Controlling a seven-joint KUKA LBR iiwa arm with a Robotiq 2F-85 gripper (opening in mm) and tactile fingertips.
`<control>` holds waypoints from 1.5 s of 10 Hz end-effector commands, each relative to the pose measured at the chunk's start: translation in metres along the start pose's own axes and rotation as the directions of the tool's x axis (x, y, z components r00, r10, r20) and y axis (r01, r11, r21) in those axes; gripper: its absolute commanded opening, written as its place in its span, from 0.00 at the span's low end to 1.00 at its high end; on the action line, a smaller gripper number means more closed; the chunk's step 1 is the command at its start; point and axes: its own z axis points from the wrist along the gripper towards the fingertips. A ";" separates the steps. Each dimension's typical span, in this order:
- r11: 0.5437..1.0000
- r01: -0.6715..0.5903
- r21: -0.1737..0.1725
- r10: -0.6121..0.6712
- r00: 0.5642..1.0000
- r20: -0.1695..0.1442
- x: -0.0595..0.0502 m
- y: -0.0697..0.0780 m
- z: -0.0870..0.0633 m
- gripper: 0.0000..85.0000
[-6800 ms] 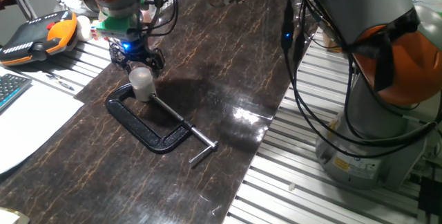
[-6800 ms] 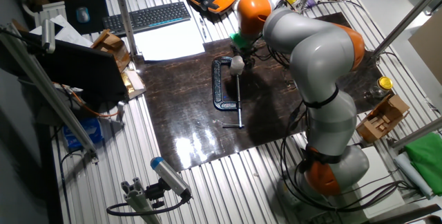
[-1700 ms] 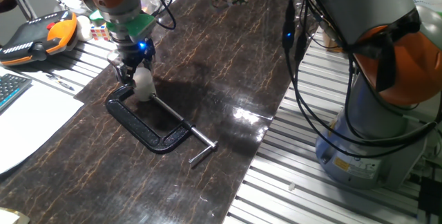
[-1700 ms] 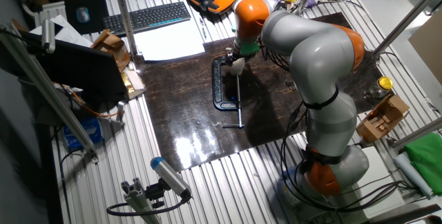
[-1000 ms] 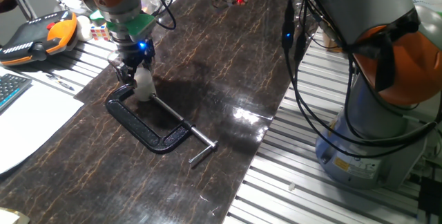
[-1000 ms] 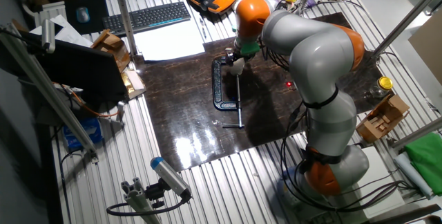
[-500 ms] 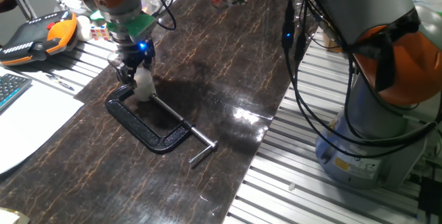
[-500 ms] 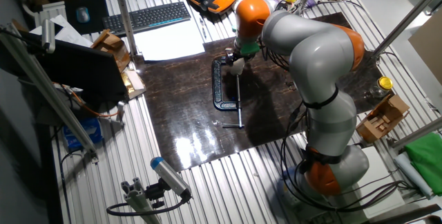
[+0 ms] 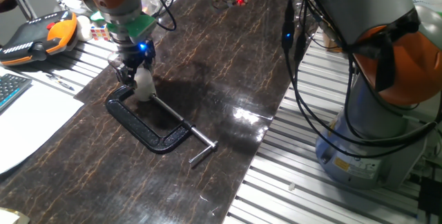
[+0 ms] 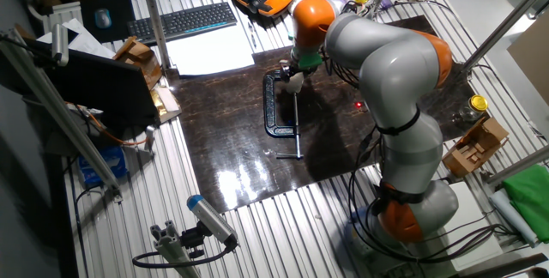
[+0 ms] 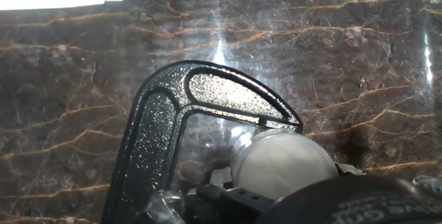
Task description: Screw the lid onto the jar
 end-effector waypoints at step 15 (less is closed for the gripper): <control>0.916 -0.402 -0.008 0.400 0.914 -0.070 0.002 -0.002 0.002 0.82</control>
